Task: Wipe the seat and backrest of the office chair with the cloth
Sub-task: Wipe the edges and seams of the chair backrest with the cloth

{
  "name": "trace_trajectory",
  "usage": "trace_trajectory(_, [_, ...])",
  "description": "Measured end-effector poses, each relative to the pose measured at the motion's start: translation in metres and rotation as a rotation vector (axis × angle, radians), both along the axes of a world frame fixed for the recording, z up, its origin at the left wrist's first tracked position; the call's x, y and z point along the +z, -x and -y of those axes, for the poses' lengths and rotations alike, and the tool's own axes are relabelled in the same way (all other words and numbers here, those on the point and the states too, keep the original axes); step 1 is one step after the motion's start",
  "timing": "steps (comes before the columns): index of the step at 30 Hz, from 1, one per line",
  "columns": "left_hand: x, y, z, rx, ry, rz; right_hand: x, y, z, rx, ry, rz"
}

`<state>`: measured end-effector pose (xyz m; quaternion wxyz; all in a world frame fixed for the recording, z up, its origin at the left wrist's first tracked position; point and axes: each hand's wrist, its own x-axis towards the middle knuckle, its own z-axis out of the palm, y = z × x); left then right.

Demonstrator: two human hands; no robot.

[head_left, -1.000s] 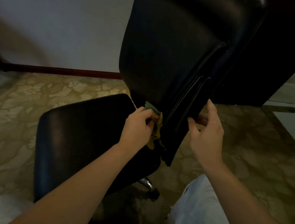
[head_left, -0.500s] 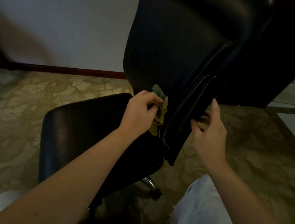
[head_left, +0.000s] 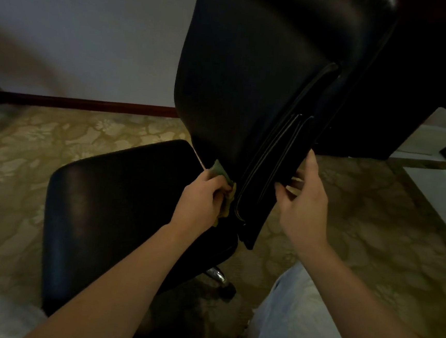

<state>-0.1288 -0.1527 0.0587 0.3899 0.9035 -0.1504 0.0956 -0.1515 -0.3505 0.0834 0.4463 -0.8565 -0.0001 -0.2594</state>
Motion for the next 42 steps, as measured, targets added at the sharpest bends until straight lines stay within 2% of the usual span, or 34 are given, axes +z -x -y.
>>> trace_trajectory(2, [0.003,-0.001,-0.004,0.012,0.016,-0.004,-0.002,-0.001,0.002,0.003,0.014,0.013])
trace_trajectory(8, [0.033,-0.004,0.005,0.036,0.246,0.124,-0.011,0.000,-0.001,-0.053,0.094,0.006])
trace_trajectory(12, [0.036,-0.004,0.016,-0.009,0.191,0.169,-0.010,0.001,-0.003,-0.068,0.090,-0.011])
trace_trajectory(17, [0.014,0.000,0.023,0.060,0.184,0.192,-0.009,0.001,-0.004,-0.071,0.090,-0.006])
trace_trajectory(21, [-0.007,0.008,0.016,0.076,0.103,0.071,-0.008,0.001,-0.003,-0.059,0.076,-0.010])
trace_trajectory(24, [-0.011,0.007,0.002,-0.006,0.023,-0.046,-0.009,0.002,-0.003,-0.051,0.069,-0.002])
trace_trajectory(26, [-0.004,0.003,-0.007,0.009,0.049,-0.069,-0.009,0.002,-0.004,-0.055,0.060,-0.008])
trace_trajectory(29, [0.014,-0.004,-0.010,0.091,0.163,0.015,-0.007,0.003,-0.008,-0.076,0.059,-0.024])
trace_trajectory(33, [0.030,-0.008,0.002,0.054,0.230,0.068,-0.005,0.005,-0.008,-0.077,0.076,-0.026])
trace_trajectory(42, [-0.008,0.010,0.034,0.186,0.227,0.117,-0.008,0.007,-0.012,-0.119,0.108,-0.020])
